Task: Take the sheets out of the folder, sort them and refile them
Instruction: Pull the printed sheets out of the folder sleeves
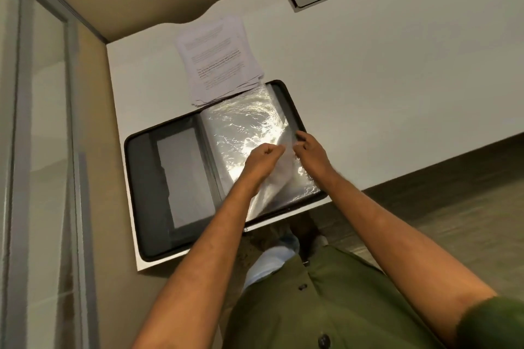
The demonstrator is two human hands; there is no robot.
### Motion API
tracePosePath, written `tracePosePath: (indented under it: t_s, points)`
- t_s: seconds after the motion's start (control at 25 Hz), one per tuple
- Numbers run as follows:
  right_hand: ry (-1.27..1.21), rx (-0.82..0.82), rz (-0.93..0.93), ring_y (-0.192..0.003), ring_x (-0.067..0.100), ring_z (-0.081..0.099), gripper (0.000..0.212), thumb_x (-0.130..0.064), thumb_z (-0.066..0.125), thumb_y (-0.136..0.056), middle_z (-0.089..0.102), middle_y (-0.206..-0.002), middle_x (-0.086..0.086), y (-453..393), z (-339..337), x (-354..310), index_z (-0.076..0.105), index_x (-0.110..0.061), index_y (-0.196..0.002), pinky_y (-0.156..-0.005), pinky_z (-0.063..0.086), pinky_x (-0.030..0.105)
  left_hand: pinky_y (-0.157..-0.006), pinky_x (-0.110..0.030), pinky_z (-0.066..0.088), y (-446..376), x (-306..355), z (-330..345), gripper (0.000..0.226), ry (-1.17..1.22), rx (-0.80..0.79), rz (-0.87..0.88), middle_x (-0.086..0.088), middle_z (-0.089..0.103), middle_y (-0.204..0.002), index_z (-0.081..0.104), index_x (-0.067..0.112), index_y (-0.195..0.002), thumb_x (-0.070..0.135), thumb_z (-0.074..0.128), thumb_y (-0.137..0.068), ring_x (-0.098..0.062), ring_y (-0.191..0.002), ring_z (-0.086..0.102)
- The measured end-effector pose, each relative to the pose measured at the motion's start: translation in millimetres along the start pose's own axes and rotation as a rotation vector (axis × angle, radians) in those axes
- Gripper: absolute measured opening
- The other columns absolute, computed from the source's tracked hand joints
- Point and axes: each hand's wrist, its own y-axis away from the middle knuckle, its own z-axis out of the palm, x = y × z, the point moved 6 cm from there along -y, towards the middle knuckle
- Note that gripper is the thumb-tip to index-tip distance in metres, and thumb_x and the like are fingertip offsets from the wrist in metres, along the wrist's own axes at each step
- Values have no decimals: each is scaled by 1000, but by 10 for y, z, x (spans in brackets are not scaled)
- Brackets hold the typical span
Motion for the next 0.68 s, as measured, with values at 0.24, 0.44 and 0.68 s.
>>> tracePosePath:
  t_s: [0.24,0.44,0.68]
  points:
    - [118,105,-37,-127,12,53,44,-22,47,-106,54,-148,-1,-34,19,-117,49,-18,-150,-100,43,24,-88,-39,58,-266,-194,-133,21,-56,-164,9,9,71,-110,71,30,-110,46,63,-99,-15,-105,68]
    - [307,199,-172,-106,10,58,38,-22,57,-103,51,-129,-7,-245,92,-463,52,-22,-140,-89,49,27,-92,-44,59,-608,-180,-600,22,74,-156,-47,3,76,-114,70,24,-117,36,65,-99,-20,-98,76]
    - [312,236,-217,-97,7,56,39,-14,60,-99,48,-124,-6,-791,236,-973,55,-17,-138,-82,40,11,-76,-39,57,-1228,195,-1492,12,230,102,54,-3,78,-106,72,20,-107,26,63,-101,-26,-89,74]
